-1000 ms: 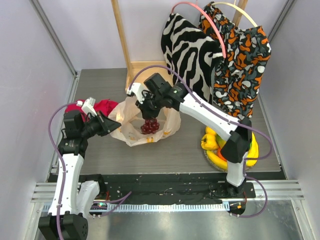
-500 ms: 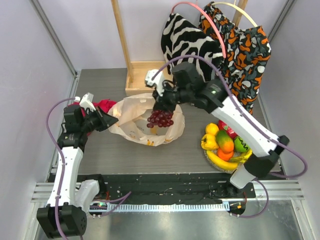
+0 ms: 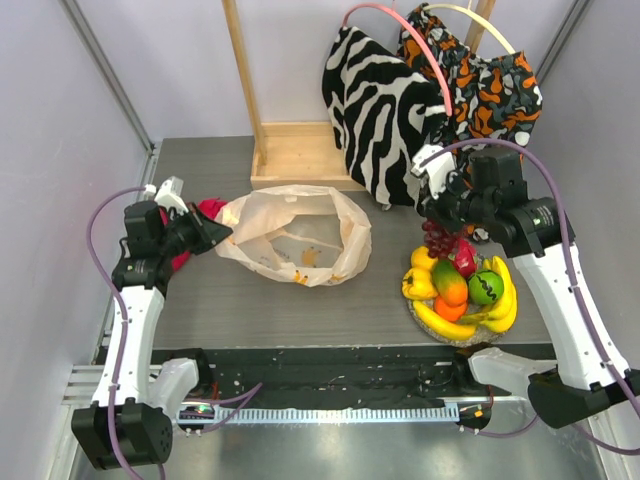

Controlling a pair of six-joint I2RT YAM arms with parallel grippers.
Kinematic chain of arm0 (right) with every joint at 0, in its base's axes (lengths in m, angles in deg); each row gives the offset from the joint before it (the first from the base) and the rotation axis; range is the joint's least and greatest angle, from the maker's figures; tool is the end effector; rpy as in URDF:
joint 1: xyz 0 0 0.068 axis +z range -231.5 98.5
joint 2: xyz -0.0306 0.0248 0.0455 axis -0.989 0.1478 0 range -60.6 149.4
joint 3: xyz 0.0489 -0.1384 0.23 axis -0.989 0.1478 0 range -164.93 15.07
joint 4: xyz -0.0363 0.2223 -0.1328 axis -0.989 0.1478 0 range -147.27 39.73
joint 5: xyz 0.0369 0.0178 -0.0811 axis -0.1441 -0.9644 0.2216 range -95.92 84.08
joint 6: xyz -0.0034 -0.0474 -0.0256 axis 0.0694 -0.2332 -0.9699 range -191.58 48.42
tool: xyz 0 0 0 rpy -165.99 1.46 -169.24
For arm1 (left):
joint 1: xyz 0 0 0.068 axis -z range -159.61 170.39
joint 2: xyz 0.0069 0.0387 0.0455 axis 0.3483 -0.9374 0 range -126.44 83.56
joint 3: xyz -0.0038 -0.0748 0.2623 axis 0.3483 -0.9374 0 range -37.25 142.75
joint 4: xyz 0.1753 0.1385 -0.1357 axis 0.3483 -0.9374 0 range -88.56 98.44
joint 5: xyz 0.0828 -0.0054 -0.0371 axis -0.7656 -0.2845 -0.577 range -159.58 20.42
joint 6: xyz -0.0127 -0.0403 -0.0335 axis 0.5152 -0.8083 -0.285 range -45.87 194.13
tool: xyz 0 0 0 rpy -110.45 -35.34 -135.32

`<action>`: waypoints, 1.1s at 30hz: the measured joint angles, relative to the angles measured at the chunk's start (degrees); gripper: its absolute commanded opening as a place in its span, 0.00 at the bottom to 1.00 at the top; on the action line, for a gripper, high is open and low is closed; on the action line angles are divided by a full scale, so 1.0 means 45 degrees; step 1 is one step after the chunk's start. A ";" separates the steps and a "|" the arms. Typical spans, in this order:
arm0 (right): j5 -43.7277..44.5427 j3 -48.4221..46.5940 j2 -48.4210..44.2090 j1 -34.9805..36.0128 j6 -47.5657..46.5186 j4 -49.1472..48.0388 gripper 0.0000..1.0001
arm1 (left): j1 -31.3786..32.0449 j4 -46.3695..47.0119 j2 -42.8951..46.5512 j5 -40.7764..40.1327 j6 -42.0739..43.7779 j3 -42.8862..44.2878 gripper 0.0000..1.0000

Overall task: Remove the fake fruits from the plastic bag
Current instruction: Place the fake fruit on the plate.

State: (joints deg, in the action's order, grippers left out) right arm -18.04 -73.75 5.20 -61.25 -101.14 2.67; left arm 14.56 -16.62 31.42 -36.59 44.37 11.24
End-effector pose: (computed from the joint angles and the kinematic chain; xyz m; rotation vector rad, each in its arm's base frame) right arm 0.1857 0.0765 0.4399 -1.0318 1.9455 0.1437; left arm 0.1982 0.0007 0.3162 -0.2856 2.0727 -0.8500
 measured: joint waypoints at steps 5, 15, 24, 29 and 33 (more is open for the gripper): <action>0.0427 0.1384 -0.0257 -0.1394 -0.0631 0.0209 0.01 | -0.0068 0.0000 -0.0102 0.0000 0.0005 0.0029 0.00; 0.0631 0.2696 -0.0262 -0.3531 -0.2438 0.0189 0.01 | -0.0151 0.0000 -0.0015 0.0000 -0.0005 0.0029 0.00; 0.0695 0.2696 -0.0257 -0.4080 -0.3070 0.0112 0.02 | -0.0209 0.0000 0.0044 0.0005 -0.0015 0.0029 0.00; 0.0787 0.2691 -0.0257 -0.4954 -0.3507 0.0087 0.01 | -0.0209 0.0005 0.0044 0.0010 -0.0068 0.0029 0.00; 0.0714 0.2744 -0.0267 -0.5226 -0.4041 0.0107 0.01 | -0.0209 0.0024 0.0049 0.0019 -0.0068 0.0005 0.00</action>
State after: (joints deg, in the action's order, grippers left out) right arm -14.83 -61.40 4.00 -84.77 -119.33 3.15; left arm 13.62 -16.51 31.64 -36.50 44.06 11.26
